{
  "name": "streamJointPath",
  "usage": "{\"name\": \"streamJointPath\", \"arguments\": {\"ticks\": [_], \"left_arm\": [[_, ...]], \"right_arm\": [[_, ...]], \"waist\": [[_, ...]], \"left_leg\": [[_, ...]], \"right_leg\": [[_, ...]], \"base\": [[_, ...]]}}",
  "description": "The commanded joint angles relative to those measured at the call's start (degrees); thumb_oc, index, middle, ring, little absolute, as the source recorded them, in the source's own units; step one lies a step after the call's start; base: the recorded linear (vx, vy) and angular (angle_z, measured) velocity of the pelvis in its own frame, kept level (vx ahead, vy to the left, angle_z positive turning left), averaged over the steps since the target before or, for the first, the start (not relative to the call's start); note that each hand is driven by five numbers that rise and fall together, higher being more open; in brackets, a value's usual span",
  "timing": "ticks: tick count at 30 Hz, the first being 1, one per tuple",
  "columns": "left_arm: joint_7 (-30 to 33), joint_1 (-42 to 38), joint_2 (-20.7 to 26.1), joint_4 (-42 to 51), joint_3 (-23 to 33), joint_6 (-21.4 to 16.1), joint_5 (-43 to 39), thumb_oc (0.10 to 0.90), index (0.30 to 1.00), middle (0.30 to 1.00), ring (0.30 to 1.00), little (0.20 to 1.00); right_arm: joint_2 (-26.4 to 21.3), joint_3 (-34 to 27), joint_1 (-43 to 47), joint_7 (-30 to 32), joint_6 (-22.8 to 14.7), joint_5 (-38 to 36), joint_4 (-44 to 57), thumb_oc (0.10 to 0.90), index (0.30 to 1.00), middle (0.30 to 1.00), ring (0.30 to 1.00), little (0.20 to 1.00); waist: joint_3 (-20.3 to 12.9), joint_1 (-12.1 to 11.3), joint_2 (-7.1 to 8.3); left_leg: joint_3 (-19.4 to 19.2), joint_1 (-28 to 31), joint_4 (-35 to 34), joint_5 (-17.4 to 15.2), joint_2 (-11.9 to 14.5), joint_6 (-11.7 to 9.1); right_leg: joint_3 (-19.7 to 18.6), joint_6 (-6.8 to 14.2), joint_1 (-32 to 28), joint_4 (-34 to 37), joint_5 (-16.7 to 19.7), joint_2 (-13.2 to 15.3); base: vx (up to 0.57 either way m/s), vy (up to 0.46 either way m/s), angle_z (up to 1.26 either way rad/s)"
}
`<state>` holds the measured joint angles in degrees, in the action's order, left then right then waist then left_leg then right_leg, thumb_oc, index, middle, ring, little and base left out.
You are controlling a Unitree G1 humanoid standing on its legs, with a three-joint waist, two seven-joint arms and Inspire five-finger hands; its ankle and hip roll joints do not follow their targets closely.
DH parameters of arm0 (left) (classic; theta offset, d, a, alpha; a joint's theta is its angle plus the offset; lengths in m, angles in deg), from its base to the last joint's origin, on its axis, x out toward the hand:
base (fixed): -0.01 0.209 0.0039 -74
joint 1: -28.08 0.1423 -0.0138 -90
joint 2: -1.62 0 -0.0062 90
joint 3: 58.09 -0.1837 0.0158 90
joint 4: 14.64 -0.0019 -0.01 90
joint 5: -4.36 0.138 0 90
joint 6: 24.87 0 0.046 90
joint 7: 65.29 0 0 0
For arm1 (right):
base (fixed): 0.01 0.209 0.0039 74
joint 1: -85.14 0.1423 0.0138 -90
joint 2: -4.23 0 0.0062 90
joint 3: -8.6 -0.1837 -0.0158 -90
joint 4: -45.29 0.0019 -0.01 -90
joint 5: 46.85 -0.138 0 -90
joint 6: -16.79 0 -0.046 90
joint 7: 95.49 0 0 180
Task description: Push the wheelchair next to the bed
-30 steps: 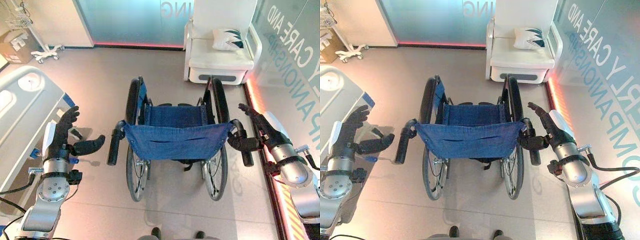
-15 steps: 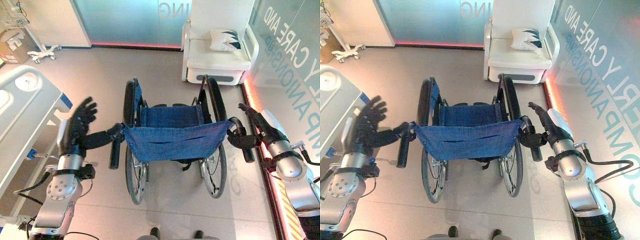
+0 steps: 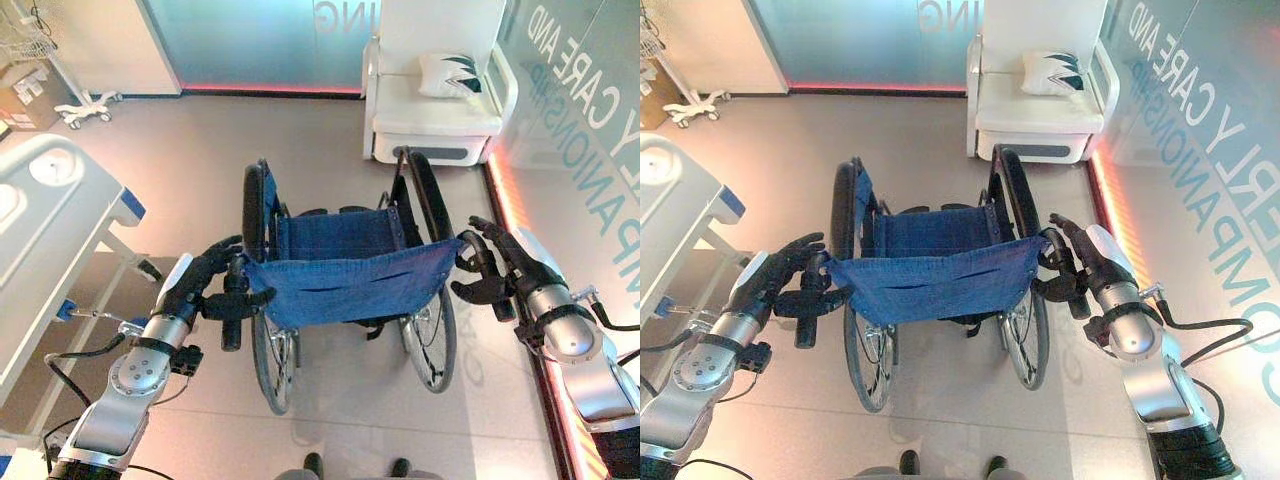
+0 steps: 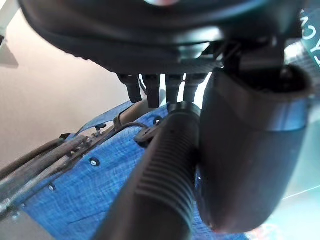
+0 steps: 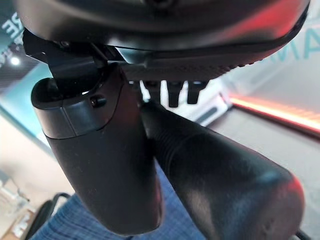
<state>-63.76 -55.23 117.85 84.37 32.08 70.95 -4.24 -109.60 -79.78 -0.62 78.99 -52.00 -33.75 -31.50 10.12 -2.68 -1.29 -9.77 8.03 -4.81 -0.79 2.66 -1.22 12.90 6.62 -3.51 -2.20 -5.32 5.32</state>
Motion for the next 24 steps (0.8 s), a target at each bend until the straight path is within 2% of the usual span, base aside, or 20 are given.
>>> {"name": "streamJointPath", "arguments": {"ticks": [1, 3, 6, 10, 14, 15, 17, 18, 22, 24], "left_arm": [[6.9, -4.7, 4.5, -0.7, 3.5, 1.5, 9.2, 0.800, 0.900, 0.900, 0.900, 0.900], [9.7, -5.0, 4.7, -1.9, 2.7, 4.0, 14.8, 0.800, 0.900, 0.900, 0.900, 0.900], [12.0, -5.3, 4.9, -3.1, 2.2, 5.6, 19.4, 0.800, 0.900, 0.900, 0.900, 0.900], [12.8, -6.1, 4.0, -4.8, 0.1, 7.9, 24.0, 0.800, 0.900, 0.900, 0.900, 0.900], [11.7, -6.8, 2.8, -5.9, -2.2, 12.1, 28.2, 0.800, 0.900, 0.900, 0.900, 0.900], [11.5, -7.0, 2.2, -7.1, -3.3, 14.3, 30.3, 0.800, 0.900, 0.900, 0.900, 0.900], [11.3, -7.1, 1.9, -7.9, -3.8, 15.7, 31.2, 0.800, 0.900, 0.900, 0.900, 0.900], [10.1, -7.6, 1.5, -9.5, -5.2, 18.8, 33.3, 0.800, 0.900, 0.900, 0.900, 0.900], [6.0, -8.2, 0.9, -12.2, -7.0, 22.8, 35.3, 0.800, 0.900, 0.900, 0.900, 0.900], [0.5, -9.1, 0.7, -13.7, -8.7, 26.3, 38.8, 0.800, 0.900, 0.900, 0.900, 0.900]], "right_arm": [[-6.4, -1.1, -0.4, 5.9, 3.5, 3.8, -6.6, 0.800, 0.900, 0.900, 0.900, 0.900], [-6.4, -1.0, -0.3, 6.3, 3.6, 3.5, -6.4, 0.800, 0.900, 0.900, 0.900, 0.900], [-6.7, -1.1, -0.2, 6.1, 3.3, 3.2, -6.2, 0.800, 0.900, 0.900, 0.900, 0.900], [-6.1, -0.7, -0.2, 7.2, 3.0, 3.1, -6.8, 0.800, 0.900, 0.900, 0.900, 0.900], [-5.6, -0.2, -0.2, 7.2, 3.0, 2.9, -6.9, 0.800, 0.900, 0.900, 0.900, 0.900], [-5.6, 0.1, -0.1, 6.9, 3.3, 3.0, -7.1, 0.800, 0.900, 0.900, 0.900, 0.900], [-5.6, 0.2, -0.1, 6.8, 3.4, 3.4, -7.4, 0.800, 0.900, 0.900, 0.900, 0.900], [-5.6, 0.8, 0.4, 6.7, 3.6, 3.8, -8.1, 0.800, 0.900, 0.900, 0.900, 0.900], [-5.8, 1.6, 1.4, 6.2, 3.8, 4.3, -9.2, 0.800, 0.900, 0.900, 0.900, 0.900], [-5.9, 2.2, 2.2, 5.9, 4.4, 5.0, -9.8, 0.800, 0.900, 0.900, 0.900, 0.900]], "waist": [[-0.6, 1.3, 1.08], [-0.5, 1.3, 1.32], [-0.4, 1.4, 1.58], [-0.2, 1.4, 1.83], [-0.1, 1.5, 2.13], [0.1, 1.6, 2.26], [0.1, 1.6, 2.30], [0.1, 1.6, 2.38], [0.3, 1.5, 2.46], [0.4, 1.5, 2.49]], "left_leg": [[-0.2, -2.5, 3.2, -1.8, -4.5, 2.7], [-0.1, -2.6, 3.4, -1.9, -4.6, 2.7], [0.0, -2.6, 3.6, -2.1, -4.6, 2.7], [-0.1, -2.7, 3.9, -2.3, -4.7, 2.7], [0.0, -2.7, 4.0, -2.5, -4.7, 2.7], [0.0, -2.7, 4.1, -2.5, -4.7, 2.7], [0.0, -2.7, 4.1, -2.5, -4.8, 2.7], [-0.1, -2.6, 4.1, -2.6, -4.8, 2.8], [-0.1, -2.5, 4.2, -2.6, -4.8, 2.8], [-0.3, -2.5, 4.4, -2.6, -4.8, 2.8]], "right_leg": [[1.1, 0.7, 0.9, -1.3, 2.9, -1.7], [1.1, 0.7, 0.8, -1.2, 2.9, -1.7], [0.9, 0.6, 0.8, -1.2, 2.8, -1.9], [1.0, 0.5, 0.8, -1.4, 2.7, -2.0], [0.9, 0.5, 0.8, -1.4, 2.7, -2.0], [0.8, 0.5, 0.8, -1.4, 2.7, -2.1], [0.7, 0.5, 0.8, -1.4, 2.7, -2.2], [0.7, 0.4, 0.7, -1.4, 2.7, -2.2], [0.8, 0.4, 0.5, -1.4, 2.7, -2.2], [0.8, 0.4, 0.4, -1.5, 2.7, -2.2]], "base": [[0.00, 0.000, 0.00], [0.00, 0.000, 0.00], [0.00, 0.000, 0.00], [0.00, 0.000, 0.00], [0.00, 0.000, 0.00], [0.00, 0.000, 0.00], [0.00, 0.000, 0.00], [0.00, 0.000, 0.00], [0.00, 0.000, 0.00], [0.00, 0.000, 0.00]]}}
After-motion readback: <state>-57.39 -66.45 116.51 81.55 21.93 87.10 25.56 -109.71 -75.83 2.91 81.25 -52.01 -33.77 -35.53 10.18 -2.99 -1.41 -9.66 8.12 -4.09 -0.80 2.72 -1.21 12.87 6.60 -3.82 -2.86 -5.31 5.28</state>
